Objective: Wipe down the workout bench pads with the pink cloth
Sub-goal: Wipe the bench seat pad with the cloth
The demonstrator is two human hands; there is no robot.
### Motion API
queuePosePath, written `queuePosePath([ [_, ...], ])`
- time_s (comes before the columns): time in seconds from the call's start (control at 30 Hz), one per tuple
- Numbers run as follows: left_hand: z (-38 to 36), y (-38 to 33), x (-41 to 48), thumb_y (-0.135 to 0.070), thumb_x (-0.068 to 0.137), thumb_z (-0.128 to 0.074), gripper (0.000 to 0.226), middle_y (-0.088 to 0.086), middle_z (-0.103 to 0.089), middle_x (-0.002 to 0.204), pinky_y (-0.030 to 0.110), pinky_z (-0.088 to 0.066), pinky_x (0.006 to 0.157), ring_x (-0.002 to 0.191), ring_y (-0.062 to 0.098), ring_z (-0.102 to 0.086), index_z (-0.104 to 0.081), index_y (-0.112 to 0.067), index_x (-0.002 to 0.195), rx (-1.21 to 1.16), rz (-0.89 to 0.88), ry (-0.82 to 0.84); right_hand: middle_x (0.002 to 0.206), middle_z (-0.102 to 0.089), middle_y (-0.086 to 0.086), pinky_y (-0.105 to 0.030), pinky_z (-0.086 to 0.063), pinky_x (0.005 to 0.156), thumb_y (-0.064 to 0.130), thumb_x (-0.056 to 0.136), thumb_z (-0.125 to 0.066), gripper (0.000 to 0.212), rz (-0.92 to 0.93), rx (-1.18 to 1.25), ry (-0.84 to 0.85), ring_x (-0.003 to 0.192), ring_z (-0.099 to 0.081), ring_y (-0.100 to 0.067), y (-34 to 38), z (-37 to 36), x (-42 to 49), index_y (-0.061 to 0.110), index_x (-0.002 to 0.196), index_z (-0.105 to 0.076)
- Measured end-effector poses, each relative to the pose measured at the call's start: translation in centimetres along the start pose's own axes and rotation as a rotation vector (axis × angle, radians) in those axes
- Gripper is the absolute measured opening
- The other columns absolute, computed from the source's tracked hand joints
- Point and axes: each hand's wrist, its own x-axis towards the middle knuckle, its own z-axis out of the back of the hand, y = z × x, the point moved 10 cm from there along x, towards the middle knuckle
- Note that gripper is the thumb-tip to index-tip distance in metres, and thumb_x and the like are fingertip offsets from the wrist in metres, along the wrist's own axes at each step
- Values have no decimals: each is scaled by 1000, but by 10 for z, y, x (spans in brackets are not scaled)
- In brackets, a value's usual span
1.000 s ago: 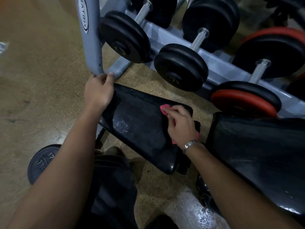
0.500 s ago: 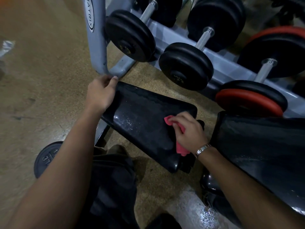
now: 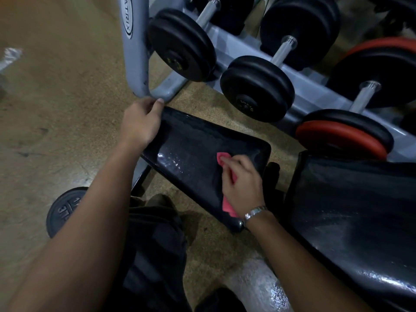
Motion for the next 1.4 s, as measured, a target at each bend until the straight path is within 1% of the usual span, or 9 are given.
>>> queuePosePath([
  [0.17,1,-2,-1,-39,106,-48,36,-1,-67,101,26,-36,82,97,14,-57,-72,-12,113,6,-5,-3,111,-62,2,-35,-56,84,1,86,-64,33,203,-16,123,98,-65,-17,1,8,-18,19,112,-74],
  [0.33,1,-3,-1,-39,106,-47,35,-3,-65,104,26,-35,85,99,12,-55,-71,-17,117,10,-3,-3,111,-63,1,-36,-56,85,7,93,-61,29,40,-62,5,98,-64,-19,4,-4,-11,19,118,-73],
  [0.5,1,-1,0,-39,106,-47,34,-1,-68,102,26,-36,83,98,14,-58,-71,-16,113,-7,1,1,107,-63,4,-38,-56,79,2,88,-65,29,284,-33,147,93,-65,-21,14,0,-43,22,108,-74],
  [0.67,0,-2,1,-41,106,-46,35,-1,-67,98,28,-36,82,95,15,-58,-72,-18,112,13,-12,7,106,-64,2,-36,-57,78,3,92,-61,28,88,-52,27,92,-65,-19,9,-7,-27,18,110,-74],
  [0.83,0,-2,2,-41,105,-46,36,3,-69,94,30,-37,79,93,18,-59,-71,-15,105,37,-20,5,104,-64,4,-32,-56,75,-2,83,-68,36,325,-14,153,87,-65,-16,28,-3,-60,24,108,-74],
  [0.93,1,-3,2,-41,105,-46,36,3,-68,93,31,-38,79,92,18,-59,-71,-15,103,39,-21,7,98,-63,4,-31,-56,66,-1,83,-69,28,209,-34,46,79,-64,-13,17,4,-38,21,100,-75],
  [1.03,1,-3,2,-40,105,-46,35,1,-68,94,29,-37,80,92,16,-59,-71,-15,104,44,-19,8,102,-64,3,-31,-55,71,1,87,-66,28,107,-23,-10,83,-64,-14,24,-9,-45,19,107,-75],
  [1.2,1,-2,3,-41,105,-45,37,2,-66,91,31,-36,79,91,18,-58,-70,-15,101,66,-25,5,100,-67,1,-36,-58,67,-1,81,-70,33,358,-38,136,80,-67,-19,35,-8,-63,22,104,-75],
  [1.4,2,-8,2,-39,107,-45,40,7,-66,92,33,-38,77,89,20,-56,-70,-8,102,65,-28,8,101,-64,2,-33,-57,63,5,89,-65,25,105,-16,-30,79,-64,-14,35,-19,-36,20,107,-76],
])
